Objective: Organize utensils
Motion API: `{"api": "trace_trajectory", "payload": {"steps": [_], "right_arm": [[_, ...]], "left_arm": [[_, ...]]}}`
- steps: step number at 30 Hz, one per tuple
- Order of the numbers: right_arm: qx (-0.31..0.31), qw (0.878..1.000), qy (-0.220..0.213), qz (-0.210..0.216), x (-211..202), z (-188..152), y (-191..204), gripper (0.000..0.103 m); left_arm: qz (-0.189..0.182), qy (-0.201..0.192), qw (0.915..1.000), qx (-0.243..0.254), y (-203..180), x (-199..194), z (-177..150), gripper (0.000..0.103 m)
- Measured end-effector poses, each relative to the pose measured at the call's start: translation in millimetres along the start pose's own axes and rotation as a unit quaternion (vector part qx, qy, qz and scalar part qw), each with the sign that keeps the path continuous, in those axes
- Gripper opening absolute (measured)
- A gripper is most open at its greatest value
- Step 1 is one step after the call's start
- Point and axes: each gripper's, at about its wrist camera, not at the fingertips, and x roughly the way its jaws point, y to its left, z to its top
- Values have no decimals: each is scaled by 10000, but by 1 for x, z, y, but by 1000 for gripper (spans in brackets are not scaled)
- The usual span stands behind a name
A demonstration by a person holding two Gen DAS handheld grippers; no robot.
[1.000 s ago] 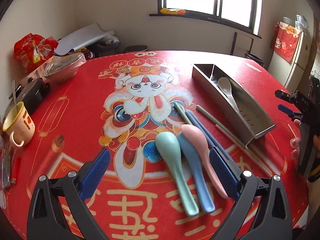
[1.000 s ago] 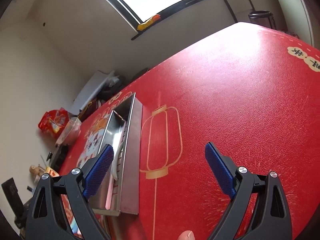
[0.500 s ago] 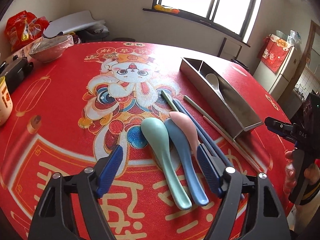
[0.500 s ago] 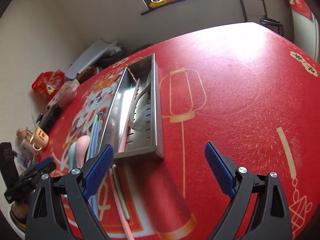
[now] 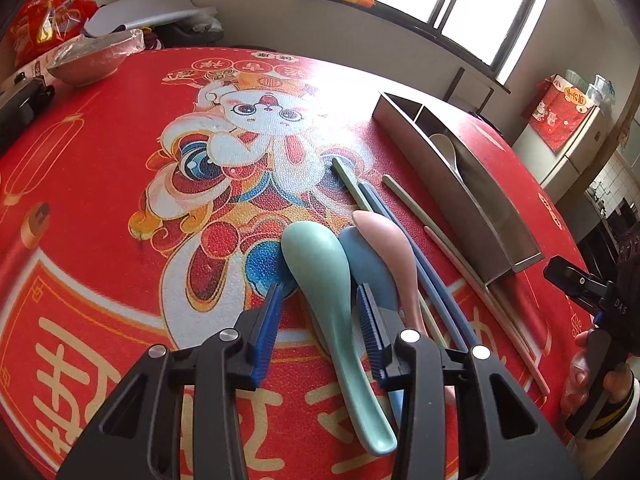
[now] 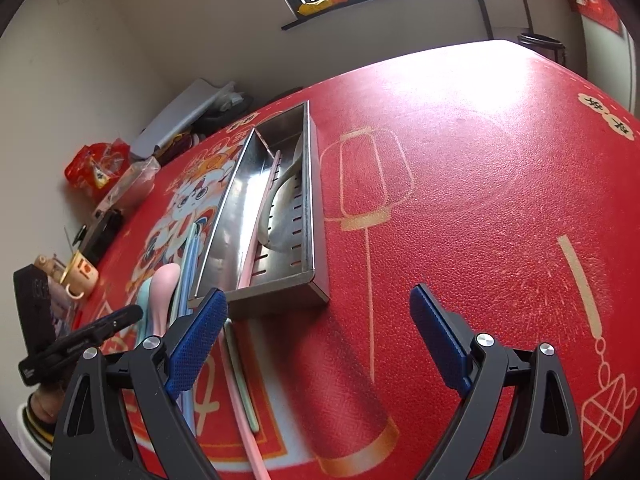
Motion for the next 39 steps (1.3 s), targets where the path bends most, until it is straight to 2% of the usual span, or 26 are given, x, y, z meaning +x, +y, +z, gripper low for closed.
{"api": "trace_trajectory", "payload": {"steps": [9, 13, 20, 25, 29, 33, 39], "right_arm": [[97, 9999, -10, 130, -1, -1, -5, 89], [175, 9997, 15, 178, -1, -2, -9, 89], [236, 9992, 9, 316, -2, -2, -13, 89], [263, 9986, 86, 440, 1, -1, -13, 89], [200, 9986, 127, 471, 2, -2, -9, 89], [39, 9993, 175, 315, 2, -2, -2, 89], [-636, 9973, 338, 171, -3, -4, 21, 89]], "left_arm": [[23, 49, 10000, 61, -3, 4, 3, 24], [32, 71, 9996, 269, -12, 4, 2, 11], [367, 239, 9938, 1023, -29, -1, -13, 10], [536, 301, 9893, 1325, -27, -11, -25, 10], [633, 292, 9881, 1371, -22, -17, -31, 10], [514, 215, 9912, 1198, -15, -20, -33, 10], [389, 80, 9936, 1058, -11, -21, -36, 10]]}}
